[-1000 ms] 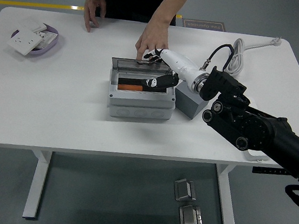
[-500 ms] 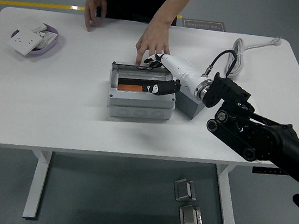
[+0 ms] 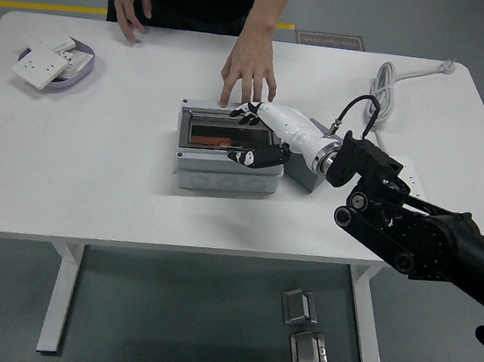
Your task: Pick up the cylinder from the cube,place it in the box,flap close box
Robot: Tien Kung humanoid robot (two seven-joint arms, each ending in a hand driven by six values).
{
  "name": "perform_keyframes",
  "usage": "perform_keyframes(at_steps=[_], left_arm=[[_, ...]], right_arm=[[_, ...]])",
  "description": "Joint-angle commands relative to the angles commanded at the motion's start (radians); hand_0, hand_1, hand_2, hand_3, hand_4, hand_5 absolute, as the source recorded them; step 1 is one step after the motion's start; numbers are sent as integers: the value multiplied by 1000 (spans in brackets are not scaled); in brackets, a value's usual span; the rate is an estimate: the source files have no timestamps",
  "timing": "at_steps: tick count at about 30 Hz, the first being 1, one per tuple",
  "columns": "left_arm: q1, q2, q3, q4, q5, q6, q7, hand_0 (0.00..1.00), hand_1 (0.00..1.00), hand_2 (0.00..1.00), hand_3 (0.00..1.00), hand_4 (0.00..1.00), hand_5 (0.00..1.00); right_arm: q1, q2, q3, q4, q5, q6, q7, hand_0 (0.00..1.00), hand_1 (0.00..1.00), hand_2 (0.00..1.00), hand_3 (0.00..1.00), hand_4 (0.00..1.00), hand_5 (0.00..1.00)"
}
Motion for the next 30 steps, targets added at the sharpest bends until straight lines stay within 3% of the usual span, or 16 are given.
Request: perform_keyframes(at_steps=[8,13,16,20,30], left_arm=[[2,0,-18,0,18,0,10,582,622,537,593,609,233],[8,0,-22,0,16,2,13,582,622,537,593,609,233],[13,-2,-20,0,8,3,13,581,622,537,593,606,231],[20,-8,-12,0,-9,6,12,581,622,537,593,606,231],[40,-13,11,0,-59,11,5,580,622,537,594,608,231]], right_arm=[[-23,-60,151,59,-63,6,-11,847,735,747,805,837,335],[-90,-122,280,125,-96,0,-5,847,735,747,805,837,335],[-145,-140,360,155,-102,-14,9,846,735,746,805,838,337],[-231,-132,481,193,-86,-45,48,846,735,745,805,839,340],[-458,-49,781,247,44,-84,175,846,735,743,804,840,339]])
